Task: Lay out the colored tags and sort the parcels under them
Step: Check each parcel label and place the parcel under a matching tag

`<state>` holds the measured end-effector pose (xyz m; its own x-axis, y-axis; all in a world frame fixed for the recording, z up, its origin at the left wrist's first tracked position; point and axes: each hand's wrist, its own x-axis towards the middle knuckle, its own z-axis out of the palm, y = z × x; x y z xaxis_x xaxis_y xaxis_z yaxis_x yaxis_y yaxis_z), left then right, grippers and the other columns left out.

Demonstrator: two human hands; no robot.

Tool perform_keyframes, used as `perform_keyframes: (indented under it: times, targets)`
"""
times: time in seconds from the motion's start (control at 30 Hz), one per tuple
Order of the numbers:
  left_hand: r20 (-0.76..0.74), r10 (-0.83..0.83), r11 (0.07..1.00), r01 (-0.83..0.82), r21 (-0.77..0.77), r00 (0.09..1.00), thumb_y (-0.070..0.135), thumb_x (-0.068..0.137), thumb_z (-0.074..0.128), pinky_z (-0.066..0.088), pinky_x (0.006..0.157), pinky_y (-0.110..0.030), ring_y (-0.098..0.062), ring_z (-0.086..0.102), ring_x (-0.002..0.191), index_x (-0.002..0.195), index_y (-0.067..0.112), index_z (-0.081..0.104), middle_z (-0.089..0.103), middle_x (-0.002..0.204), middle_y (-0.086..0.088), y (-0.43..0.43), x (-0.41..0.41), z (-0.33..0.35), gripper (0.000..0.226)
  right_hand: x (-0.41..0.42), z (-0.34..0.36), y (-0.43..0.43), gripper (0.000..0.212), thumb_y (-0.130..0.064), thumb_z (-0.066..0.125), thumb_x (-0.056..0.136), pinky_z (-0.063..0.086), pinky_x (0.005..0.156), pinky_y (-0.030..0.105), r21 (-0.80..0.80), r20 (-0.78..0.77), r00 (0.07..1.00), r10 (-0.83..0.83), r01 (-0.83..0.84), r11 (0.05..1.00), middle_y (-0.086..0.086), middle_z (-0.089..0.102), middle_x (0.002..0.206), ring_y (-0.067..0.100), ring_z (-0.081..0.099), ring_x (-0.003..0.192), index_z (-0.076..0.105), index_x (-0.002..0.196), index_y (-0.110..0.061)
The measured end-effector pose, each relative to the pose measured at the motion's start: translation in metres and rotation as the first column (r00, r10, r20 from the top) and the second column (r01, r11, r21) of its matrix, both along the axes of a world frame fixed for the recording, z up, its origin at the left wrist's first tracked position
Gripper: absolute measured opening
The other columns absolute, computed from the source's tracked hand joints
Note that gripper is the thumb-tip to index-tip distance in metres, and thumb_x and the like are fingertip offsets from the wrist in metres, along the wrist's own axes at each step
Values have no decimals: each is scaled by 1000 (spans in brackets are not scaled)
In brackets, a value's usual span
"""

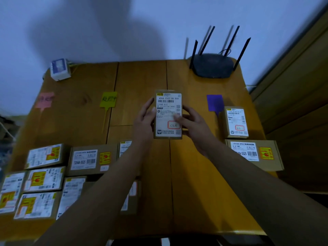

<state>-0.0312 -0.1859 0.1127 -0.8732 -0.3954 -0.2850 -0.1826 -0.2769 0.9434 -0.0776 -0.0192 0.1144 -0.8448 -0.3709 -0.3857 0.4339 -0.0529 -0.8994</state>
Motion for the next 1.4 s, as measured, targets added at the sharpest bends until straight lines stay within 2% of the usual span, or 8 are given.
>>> perform_keyframes:
  times: [0.17,0.3,0.53,0.63,0.9,1.07,1.23,1.4]
  targets:
    - [146,14,986,11,-167,989,28,103,62,61,67,-21,-9,75,95,136,22,64,72,124,-3,5,6,-34,33,-1,-24,5,57,-26,75,96,67,81,37,76,45,995,-88,84,994,2,76,123,18,78,106,53,149,-26]
    - [206,-111,967,154,-205,972,16,100,66,60,85,-25,-10,70,111,143,20,61,71,127,2,10,8,-66,43,-6,-57,9,52,-32,74,98,63,92,51,255,22,990,-140,130,958,4,72,130,25,75,110,57,145,-21]
    - [321,-273,939,324,-115,907,1,102,60,56,72,-13,-3,69,98,152,15,49,71,126,0,27,-29,-108,53,-39,-106,6,29,-32,67,101,64,87,50,574,-52,991,-125,132,808,5,80,112,24,78,92,74,126,-19]
    - [325,-298,932,348,-105,897,3,103,57,56,79,-18,-15,68,106,152,15,50,69,135,-8,31,-44,-118,50,-51,-120,7,28,-31,65,102,63,90,52,596,-56,992,-113,124,793,7,80,112,27,77,96,75,125,-19]
    - [324,-225,951,279,-132,919,-2,100,58,53,67,-9,11,71,86,153,21,47,67,111,19,30,-53,-129,59,-64,-132,4,32,-31,67,101,64,89,47,577,-92,987,-133,162,801,7,77,120,23,75,99,71,130,-19]
    - [266,-129,964,184,-191,955,9,100,65,52,76,-8,6,60,110,155,21,44,62,123,14,13,-31,-104,60,-43,-106,-12,32,-28,72,95,56,94,45,608,-401,906,-138,375,700,6,62,119,25,58,115,67,126,-19]
    - [225,-41,968,95,-234,974,11,102,62,54,94,-35,-9,66,115,142,26,60,72,122,9,-33,27,-85,43,6,-73,-56,23,-21,73,97,53,82,31,490,-411,911,49,175,854,9,66,105,20,63,95,71,118,-14]
    - [326,18,983,42,-177,945,23,102,66,53,87,-30,-9,67,116,133,36,64,73,122,12,-92,85,-72,34,55,-67,-120,30,-31,73,98,52,78,26,464,-211,953,220,-101,880,1,68,100,15,65,95,71,125,-19]
